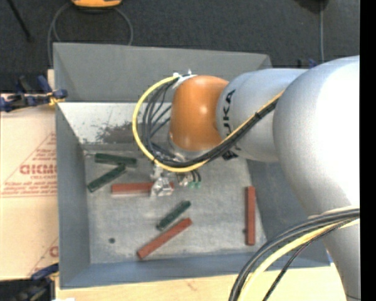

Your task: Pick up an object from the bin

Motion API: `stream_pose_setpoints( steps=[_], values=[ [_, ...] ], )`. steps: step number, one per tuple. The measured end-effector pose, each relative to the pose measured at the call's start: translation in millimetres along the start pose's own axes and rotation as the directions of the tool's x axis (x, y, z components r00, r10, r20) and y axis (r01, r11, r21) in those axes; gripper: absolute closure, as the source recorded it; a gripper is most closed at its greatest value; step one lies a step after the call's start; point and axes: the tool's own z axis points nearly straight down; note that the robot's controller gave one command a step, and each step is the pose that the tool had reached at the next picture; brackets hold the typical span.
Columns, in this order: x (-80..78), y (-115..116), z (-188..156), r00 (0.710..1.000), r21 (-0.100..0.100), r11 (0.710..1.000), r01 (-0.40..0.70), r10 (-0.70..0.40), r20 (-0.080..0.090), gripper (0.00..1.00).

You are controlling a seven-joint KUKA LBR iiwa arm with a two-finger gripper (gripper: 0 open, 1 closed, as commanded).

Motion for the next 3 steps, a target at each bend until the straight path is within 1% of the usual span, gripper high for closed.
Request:
stream_pose_setpoints(
  steps=[1,2,3],
  values=[
    [1.9,0,-4,1.0,0.0,1.0,0.0,0.0,-0.007,1.0],
    [3.2,0,-23,1.0,0.001,1.0,0.0,0.0,-0.015,1.0],
    [0.2,0,-39,1.0,0.001,1.0,0.0,0.0,-0.005,1.0]
  ],
)
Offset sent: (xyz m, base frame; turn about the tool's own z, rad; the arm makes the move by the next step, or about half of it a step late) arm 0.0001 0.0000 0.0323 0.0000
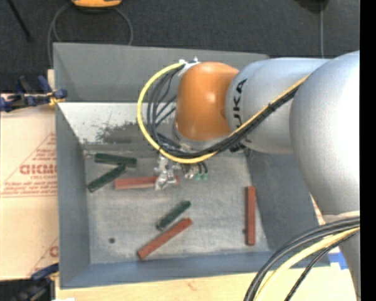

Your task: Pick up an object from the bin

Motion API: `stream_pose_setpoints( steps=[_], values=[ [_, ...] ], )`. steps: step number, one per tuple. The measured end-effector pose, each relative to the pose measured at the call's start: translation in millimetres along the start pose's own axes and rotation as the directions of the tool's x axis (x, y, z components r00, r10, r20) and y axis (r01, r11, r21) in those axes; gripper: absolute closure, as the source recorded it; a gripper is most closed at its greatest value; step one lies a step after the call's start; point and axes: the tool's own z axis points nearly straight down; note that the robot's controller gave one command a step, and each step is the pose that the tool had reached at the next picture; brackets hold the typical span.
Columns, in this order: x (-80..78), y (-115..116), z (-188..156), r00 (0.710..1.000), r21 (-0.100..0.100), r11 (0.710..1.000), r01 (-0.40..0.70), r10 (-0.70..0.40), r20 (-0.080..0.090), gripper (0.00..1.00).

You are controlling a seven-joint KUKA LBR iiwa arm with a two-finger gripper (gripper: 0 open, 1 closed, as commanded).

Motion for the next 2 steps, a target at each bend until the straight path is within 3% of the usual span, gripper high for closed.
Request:
stream_pose_setpoints(
  steps=[2],
  values=[
    [0.1,0,-20,1.0,0.0,1.0,0.0,0.0,-0.001,1.0]
  ],
)
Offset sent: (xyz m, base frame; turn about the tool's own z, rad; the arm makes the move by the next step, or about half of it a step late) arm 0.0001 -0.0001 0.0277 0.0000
